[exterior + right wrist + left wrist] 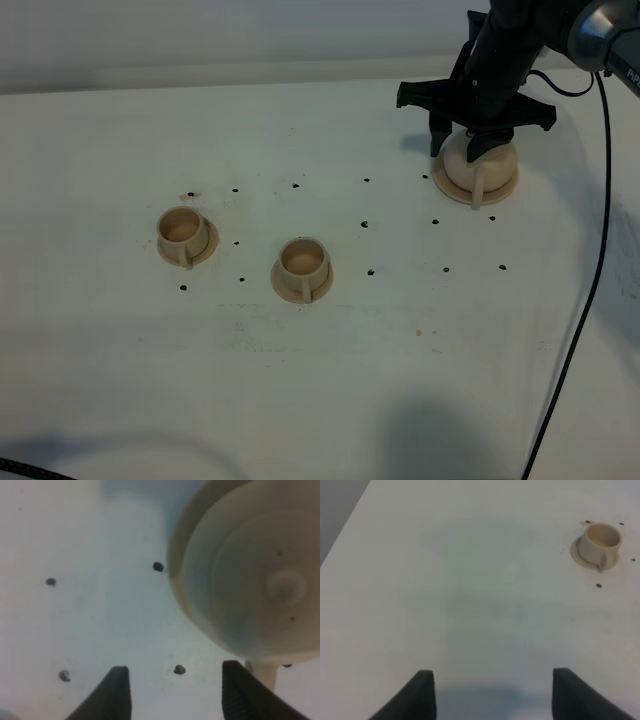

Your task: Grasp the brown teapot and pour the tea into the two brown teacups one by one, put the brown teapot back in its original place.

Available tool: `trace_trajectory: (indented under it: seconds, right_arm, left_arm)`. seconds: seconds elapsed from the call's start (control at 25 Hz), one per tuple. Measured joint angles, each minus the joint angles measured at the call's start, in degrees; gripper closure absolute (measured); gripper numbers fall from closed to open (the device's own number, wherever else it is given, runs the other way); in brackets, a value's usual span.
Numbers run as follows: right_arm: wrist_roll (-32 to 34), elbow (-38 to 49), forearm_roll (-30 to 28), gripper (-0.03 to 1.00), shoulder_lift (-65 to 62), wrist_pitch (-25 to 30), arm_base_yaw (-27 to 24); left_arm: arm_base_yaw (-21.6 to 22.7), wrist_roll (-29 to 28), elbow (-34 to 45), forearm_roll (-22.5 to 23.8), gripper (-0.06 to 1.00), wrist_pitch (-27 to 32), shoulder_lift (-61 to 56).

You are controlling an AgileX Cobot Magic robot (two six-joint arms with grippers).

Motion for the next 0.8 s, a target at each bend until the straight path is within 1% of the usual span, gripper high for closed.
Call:
trace_trajectory:
  seconds: [0.24, 0.32, 0.52, 0.8]
  right_arm:
    - [-1.25, -0.27, 3.17, 0.56, -0.19, 0.07, -0.75]
    - [-1.84, 1.12, 3.52, 0.56, -1.33, 0.01, -0.75]
    - [-1.23, 7.74, 0.59, 0.56, -5.88, 0.24, -0.95]
    - [0.56, 8.76, 0.40, 0.56, -5.02, 0.32, -1.59]
  left_arm:
    - [0.00, 0.00, 0.00, 0.00, 0.46, 0.00, 0.00]
    - [0.00, 0.00, 0.00, 0.00, 0.46, 0.00, 0.00]
    - [0.00, 0.00, 0.00, 0.00, 0.46, 0.00, 0.00]
    - [0.00, 0.00, 0.00, 0.00, 0.46, 0.00, 0.00]
